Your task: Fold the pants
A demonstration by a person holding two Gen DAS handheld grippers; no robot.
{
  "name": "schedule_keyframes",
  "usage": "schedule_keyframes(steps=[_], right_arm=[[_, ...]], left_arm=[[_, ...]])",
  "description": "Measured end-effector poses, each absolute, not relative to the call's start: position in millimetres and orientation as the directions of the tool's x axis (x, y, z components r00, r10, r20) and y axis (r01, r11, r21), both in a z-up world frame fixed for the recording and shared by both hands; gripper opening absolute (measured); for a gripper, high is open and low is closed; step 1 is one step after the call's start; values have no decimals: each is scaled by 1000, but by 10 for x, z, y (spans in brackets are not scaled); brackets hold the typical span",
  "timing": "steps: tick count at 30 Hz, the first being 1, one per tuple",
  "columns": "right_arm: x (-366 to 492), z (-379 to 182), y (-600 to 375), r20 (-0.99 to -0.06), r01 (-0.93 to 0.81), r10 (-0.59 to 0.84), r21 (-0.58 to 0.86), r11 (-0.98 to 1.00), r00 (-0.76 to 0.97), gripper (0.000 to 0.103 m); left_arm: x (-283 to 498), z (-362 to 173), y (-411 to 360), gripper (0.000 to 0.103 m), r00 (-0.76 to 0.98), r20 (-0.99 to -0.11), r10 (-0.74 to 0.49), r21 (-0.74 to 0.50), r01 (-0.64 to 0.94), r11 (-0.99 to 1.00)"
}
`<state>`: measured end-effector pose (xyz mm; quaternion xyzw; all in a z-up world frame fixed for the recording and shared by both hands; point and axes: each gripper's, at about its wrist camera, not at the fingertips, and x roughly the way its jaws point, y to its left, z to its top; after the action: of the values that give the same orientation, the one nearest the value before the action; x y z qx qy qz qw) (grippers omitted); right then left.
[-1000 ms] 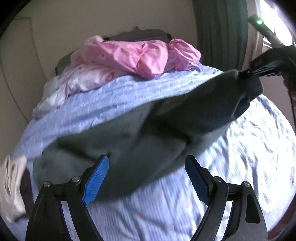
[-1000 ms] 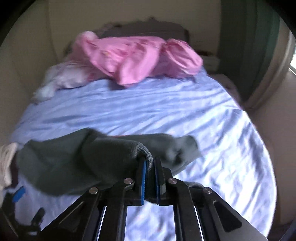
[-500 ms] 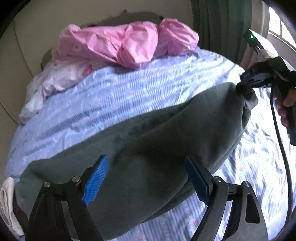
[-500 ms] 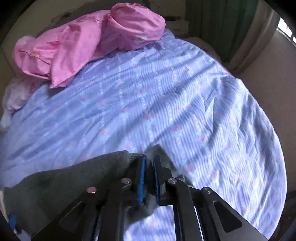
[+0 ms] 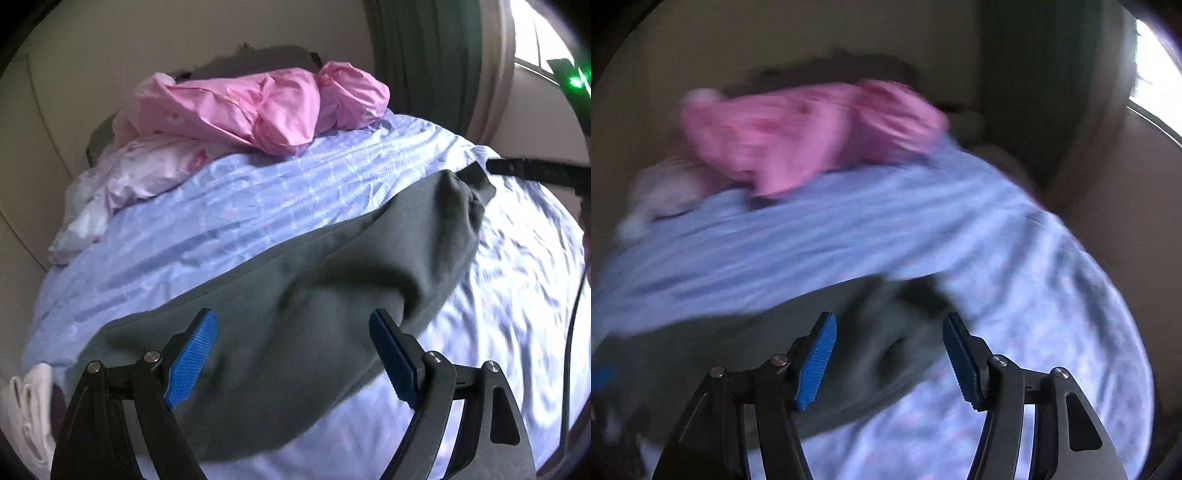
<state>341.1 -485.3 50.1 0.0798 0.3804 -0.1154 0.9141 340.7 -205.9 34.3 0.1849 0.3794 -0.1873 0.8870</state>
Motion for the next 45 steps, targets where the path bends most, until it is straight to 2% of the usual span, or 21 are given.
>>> schedule_keyframes(steps=[3, 7, 11, 16, 21, 25, 27, 30, 32, 36, 37, 38, 43, 45], right_arm=[[3072, 512, -4314, -704, 87, 5, 94, 992, 710, 60], [2797, 315, -3714, -711, -80, 186, 179, 981, 678, 60], [2677, 68, -3160, -724, -233, 261, 142, 962, 638, 60], [2714, -343, -2594, -802, -362, 303, 117, 925, 515, 60], [2801, -557, -2454, -825, -344, 286, 120, 931, 488, 59], [2828, -665, -2548, -848, -300, 255, 119, 946, 465, 59], [2804, -707, -2590, -854, -292, 226, 91, 952, 469, 59], [2822, -751, -2644, -858, -284, 215, 85, 955, 466, 59], [2851, -772, -2704, -860, -265, 225, 109, 958, 458, 59], [2892, -790, -2743, -858, -252, 244, 139, 958, 453, 59], [2896, -789, -2743, -857, -253, 247, 142, 957, 452, 59], [2893, -784, -2742, -856, -255, 249, 144, 956, 453, 59], [2866, -736, -2742, -842, -280, 283, 165, 946, 459, 59], [2879, -702, -2710, -831, -306, 314, 184, 934, 460, 59]], left_arm=[[3138, 401, -1633, 89, 646, -739, -193, 179, 464, 868], [2805, 288, -1141, 90, 639, -751, -165, 196, 454, 869], [2595, 29, -848, 90, 634, -762, -132, 232, 458, 858], [2443, -274, -726, 89, 650, -743, -159, 262, 501, 825], [2418, -486, -938, 89, 670, -714, -204, 314, 567, 762], [2533, -671, -1157, 76, 695, -699, -167, 384, 563, 732], [2632, -761, -1241, 74, 696, -702, -151, 396, 558, 729], [2754, -840, -1312, 67, 656, -735, -173, 340, 577, 743], [2784, -873, -1377, 66, 684, -712, -157, 372, 558, 741], [2902, -966, -1489, 56, 694, -711, -115, 404, 536, 741], [2940, -960, -1479, 46, 690, -716, -110, 395, 530, 751], [2981, -948, -1456, 42, 680, -724, -112, 379, 529, 759], [3333, -616, -1068, 23, 512, -807, -293, 37, 540, 841], [3542, -498, -924, 23, 453, -820, -350, -87, 506, 858]])
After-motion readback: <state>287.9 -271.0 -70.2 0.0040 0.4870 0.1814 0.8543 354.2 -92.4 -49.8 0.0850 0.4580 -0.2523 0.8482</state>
